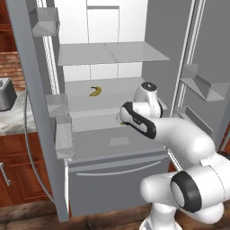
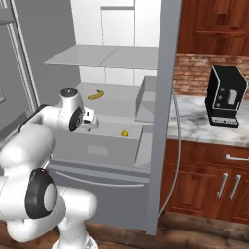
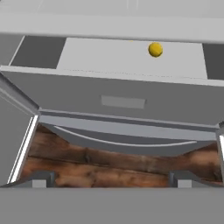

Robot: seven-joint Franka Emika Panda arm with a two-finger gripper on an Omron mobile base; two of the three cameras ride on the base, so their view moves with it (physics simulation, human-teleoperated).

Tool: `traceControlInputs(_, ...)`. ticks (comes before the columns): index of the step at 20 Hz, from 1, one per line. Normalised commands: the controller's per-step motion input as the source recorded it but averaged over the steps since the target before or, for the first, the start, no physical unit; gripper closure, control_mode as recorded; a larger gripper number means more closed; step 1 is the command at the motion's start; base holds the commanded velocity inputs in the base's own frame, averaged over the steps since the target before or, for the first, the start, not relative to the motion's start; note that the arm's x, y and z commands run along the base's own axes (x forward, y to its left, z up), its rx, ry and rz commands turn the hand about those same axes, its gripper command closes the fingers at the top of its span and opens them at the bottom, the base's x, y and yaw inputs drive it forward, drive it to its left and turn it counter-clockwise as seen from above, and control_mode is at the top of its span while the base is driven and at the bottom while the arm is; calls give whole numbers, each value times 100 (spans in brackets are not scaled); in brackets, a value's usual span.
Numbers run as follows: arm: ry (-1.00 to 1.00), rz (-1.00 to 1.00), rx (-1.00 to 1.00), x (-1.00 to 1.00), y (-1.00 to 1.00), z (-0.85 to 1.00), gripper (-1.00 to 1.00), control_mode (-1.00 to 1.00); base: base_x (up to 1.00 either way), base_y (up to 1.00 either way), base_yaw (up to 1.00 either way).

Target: Fully open the fridge drawer.

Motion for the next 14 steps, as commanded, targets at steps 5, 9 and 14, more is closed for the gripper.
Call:
traceControlInputs(5,0,-9,-2,18,0,-27,-100,-100,0,0,0)
traceControlInputs(9,0,-9,0,16,0,-13,-100,-100,0,0,0)
traceControlInputs(14,0,-9,0,22,0,-20,-100,-100,0,0,0)
